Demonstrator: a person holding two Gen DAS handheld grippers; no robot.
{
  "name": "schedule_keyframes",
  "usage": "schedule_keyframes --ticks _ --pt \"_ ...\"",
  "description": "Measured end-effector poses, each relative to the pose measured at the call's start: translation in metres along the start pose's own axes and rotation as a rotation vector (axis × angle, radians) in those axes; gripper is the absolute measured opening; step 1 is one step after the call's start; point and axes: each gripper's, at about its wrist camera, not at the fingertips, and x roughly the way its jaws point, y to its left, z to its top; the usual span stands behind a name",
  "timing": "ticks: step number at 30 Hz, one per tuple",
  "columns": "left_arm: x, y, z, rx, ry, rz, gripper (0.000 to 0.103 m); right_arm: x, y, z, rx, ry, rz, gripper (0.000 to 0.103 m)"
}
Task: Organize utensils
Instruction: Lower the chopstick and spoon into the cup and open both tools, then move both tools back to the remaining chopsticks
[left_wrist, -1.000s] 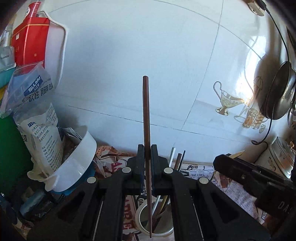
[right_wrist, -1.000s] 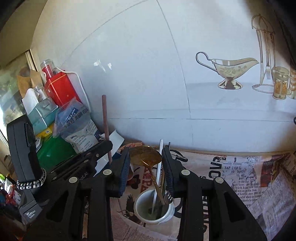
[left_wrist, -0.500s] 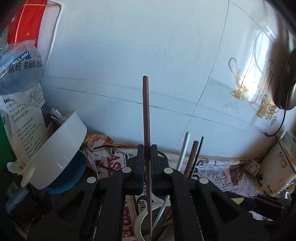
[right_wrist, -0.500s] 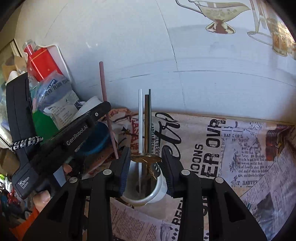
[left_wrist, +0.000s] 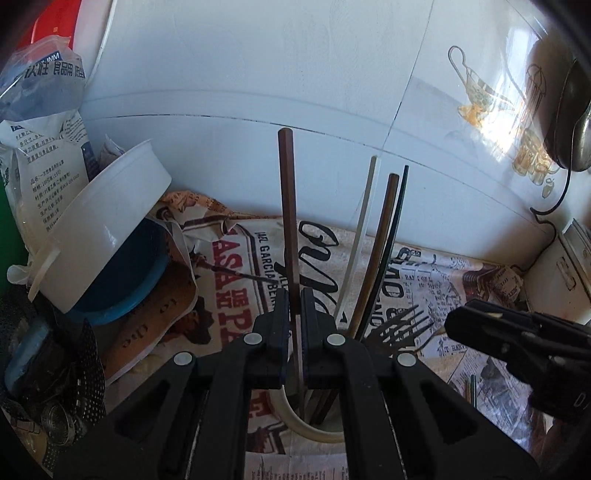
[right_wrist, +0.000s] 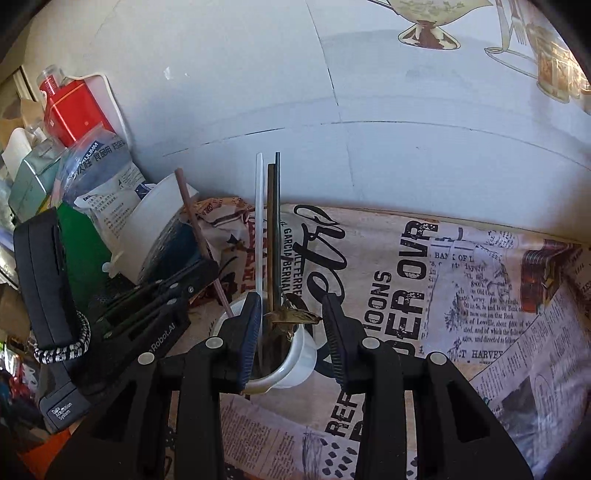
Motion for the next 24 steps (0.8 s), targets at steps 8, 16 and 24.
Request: schedule_keyframes --ticks 8,16,24 --pt "-0.018 -0.015 -0.005 0.047 0.053 0.017 0.004 -0.022 -0.004 -0.003 -0.021 -0.015 -0.01 0.039" --pt "-0.053 -0.036 -0.011 0.078 0.046 0.039 0.031 -0.059 -0.012 -0.013 -0.068 -0.066 -0.051 0.046" --pt "-0.082 -0.075 -0.019 0.131 0.006 0.035 0.051 -0.091 -0.04 -0.03 -0.086 -0.091 -0.119 0.05"
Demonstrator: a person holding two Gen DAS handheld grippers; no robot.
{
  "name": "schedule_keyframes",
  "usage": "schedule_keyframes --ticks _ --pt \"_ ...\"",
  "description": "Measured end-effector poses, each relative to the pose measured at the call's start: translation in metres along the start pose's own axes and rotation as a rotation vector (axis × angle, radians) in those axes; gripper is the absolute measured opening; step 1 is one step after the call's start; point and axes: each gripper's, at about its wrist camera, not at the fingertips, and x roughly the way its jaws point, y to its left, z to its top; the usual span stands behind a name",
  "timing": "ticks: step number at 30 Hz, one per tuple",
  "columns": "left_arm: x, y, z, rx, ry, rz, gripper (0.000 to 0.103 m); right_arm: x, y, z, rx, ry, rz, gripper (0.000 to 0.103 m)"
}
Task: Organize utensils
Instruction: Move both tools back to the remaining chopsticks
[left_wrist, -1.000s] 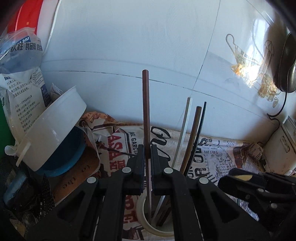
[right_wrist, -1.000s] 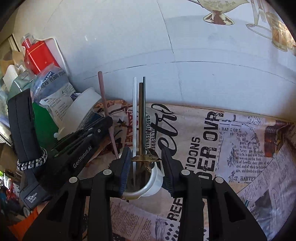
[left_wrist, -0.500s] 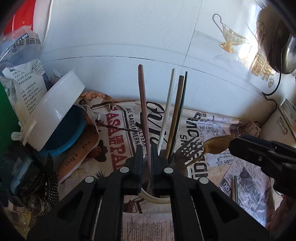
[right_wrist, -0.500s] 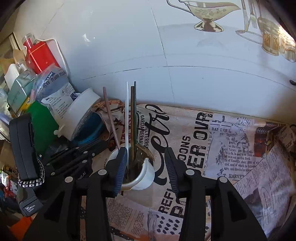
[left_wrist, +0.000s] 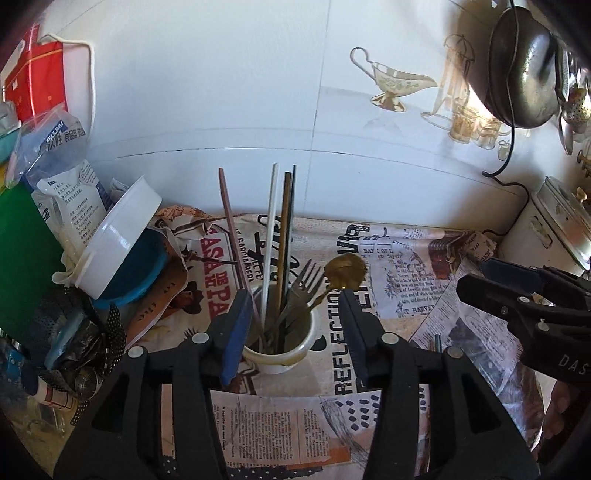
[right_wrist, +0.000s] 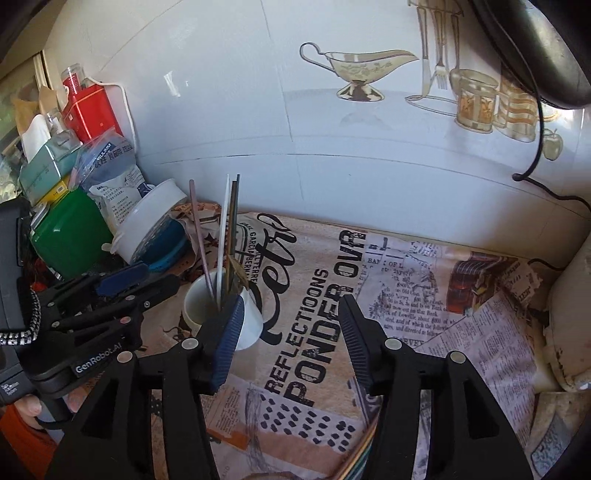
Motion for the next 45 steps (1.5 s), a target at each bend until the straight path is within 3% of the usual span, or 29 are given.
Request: schedule_keyframes --ticks 4,12,22,33,36,45 --pt "-0.004 -0.021 -0.006 0.025 0.005 -0.007 0.059 -0.01 -0.02 -0.013 0.004 0.007 -0.037 0.052" --pt "0.01 -0.061 -0.027 0.04 0.071 -0.04 0.061 -0.008 -0.062 -0.045 0.025 0.072 -0.094 0.052" --pt "0.044 -0.098 -0.067 0.068 0.199 -0.042 0.061 0.037 -0.108 -0.107 0.092 0.291 -0.119 0.052" --pt "0.066 -0.104 -0.104 0.077 0.309 -0.01 0.061 0.071 -0.091 -0.151 0.067 0.433 -0.061 0.052" --pt "0.066 -0.103 -0.107 0.063 0.311 -0.014 0.061 0.07 -0.087 -0.154 0.039 0.422 -0.08 0.051" --pt "0.066 -0.102 -0.107 0.056 0.32 -0.033 0.061 0.062 -0.098 -0.158 0.07 0.43 -0.059 0.035"
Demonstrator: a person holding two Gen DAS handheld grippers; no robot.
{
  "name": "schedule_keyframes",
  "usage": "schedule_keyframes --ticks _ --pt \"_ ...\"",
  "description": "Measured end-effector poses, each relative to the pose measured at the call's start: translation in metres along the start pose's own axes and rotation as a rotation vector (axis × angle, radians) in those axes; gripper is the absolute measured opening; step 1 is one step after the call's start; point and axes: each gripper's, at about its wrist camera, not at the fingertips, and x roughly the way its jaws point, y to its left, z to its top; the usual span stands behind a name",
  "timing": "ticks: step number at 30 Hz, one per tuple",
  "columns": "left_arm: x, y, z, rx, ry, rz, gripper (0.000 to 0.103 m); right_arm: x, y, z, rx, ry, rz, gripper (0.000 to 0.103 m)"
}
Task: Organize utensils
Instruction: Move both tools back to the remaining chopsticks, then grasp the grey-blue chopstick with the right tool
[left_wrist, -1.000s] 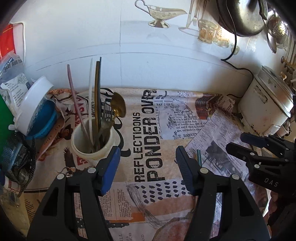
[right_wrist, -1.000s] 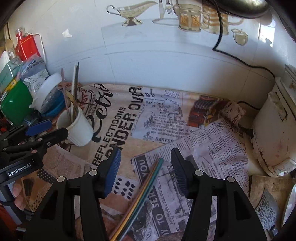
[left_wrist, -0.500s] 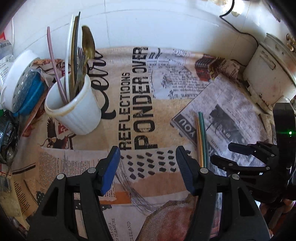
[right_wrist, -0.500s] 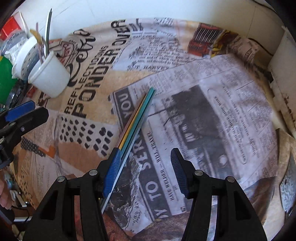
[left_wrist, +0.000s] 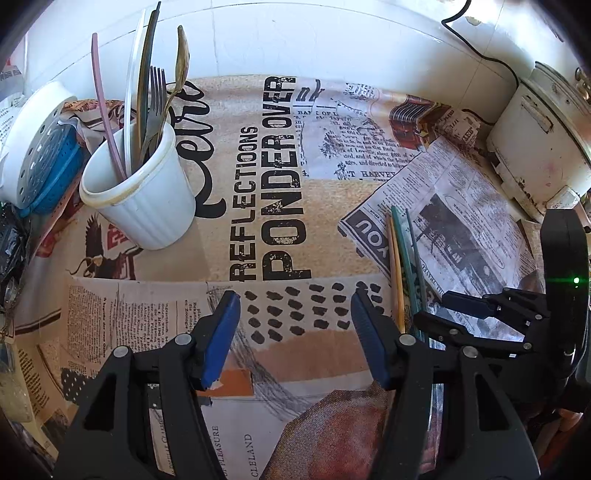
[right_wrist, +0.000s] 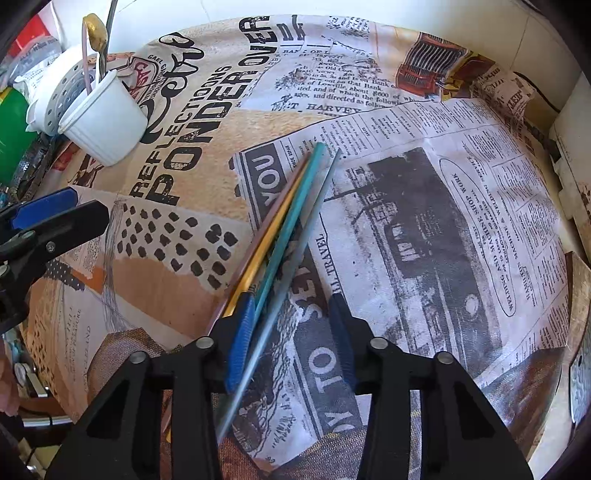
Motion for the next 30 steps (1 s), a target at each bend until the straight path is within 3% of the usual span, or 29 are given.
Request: schedule_keyframes --ticks 5,12,17,20,23,25,27,30 --pt "0.005 -0.003 -0.001 0.02 0.018 -0.01 0.061 -0.01 -0.004 -0.005 0.017 -0.006 0.009 0.035" --pt "0.015 -0.016 -0.005 0.06 0.048 -0.024 0.061 -0.003 0.003 -0.007 -0.017 -0.005 -0.062 0.033" --pt "0.027 -0.027 -0.006 0.079 0.076 -0.055 0.061 -0.006 -0.011 -0.008 0.014 -0.015 -0.081 0.009" --pt "0.036 -0.036 -0.005 0.102 0.098 -0.089 0.06 -0.01 -0.029 -0.01 0.069 -0.009 -0.046 0.006" --pt "0.045 -0.046 -0.002 0.127 0.121 -0.12 0.052 -0.013 -0.044 -0.013 0.109 -0.005 -0.019 0.006" --pt "0.052 -0.05 -0.002 0.137 0.153 -0.141 0.036 -0.017 -0.051 -0.016 0.118 -0.006 -0.015 0.006" --pt "0.059 -0.054 -0.002 0.146 0.184 -0.149 0.028 -0.018 -0.054 -0.018 0.121 -0.005 -0.01 0.006" --pt "0.061 -0.06 -0.003 0.16 0.187 -0.158 0.027 -0.021 -0.056 -0.023 0.128 -0.006 0.004 0.006"
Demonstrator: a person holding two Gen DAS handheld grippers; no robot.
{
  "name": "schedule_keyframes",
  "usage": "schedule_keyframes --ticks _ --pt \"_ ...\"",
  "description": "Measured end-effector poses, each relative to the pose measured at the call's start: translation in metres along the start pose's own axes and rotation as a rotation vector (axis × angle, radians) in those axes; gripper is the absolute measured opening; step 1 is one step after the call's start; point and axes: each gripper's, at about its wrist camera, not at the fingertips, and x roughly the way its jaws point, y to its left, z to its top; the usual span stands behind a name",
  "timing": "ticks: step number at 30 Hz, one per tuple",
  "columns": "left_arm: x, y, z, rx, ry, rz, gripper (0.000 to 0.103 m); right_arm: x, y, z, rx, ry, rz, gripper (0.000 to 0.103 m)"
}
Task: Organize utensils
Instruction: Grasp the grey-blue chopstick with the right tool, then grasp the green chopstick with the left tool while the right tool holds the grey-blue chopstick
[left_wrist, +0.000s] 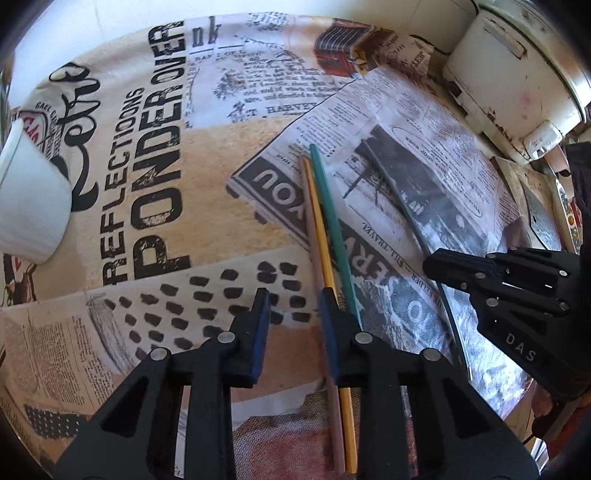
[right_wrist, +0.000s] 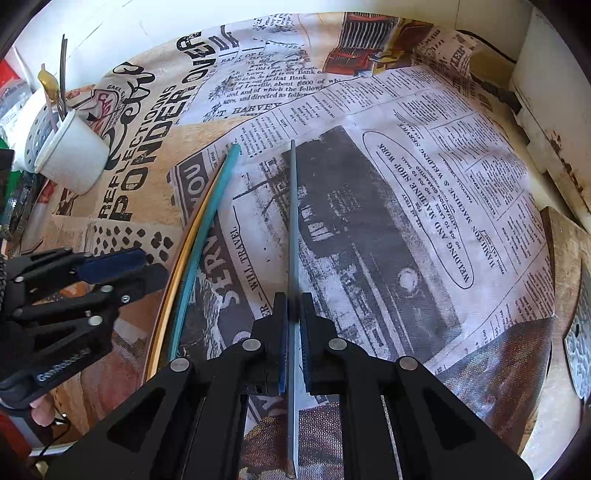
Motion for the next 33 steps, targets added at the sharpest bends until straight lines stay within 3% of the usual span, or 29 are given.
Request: schedule_keyframes --ticks 11,18,24,33 --pt "0.012 -0.014 0.025 0.026 0.017 0.02 0.011 -0.008 -0.012 0.002 0.025 -0.02 0.023 0.006" --pt "0.004 -0.018 0.033 0.001 0.022 -0.093 0.011 -0.015 -0.019 0.002 0.034 -0.039 0.04 0.006" --pt "0.02 -0.031 0.034 0.008 0.068 -0.07 0.011 -0.011 -0.02 0.003 0.056 -0.02 0.055 0.006" --pt "0.0 -0.021 0.028 -0.035 0.025 -0.076 0.011 -0.012 -0.027 0.002 0.069 -0.006 0.081 0.006"
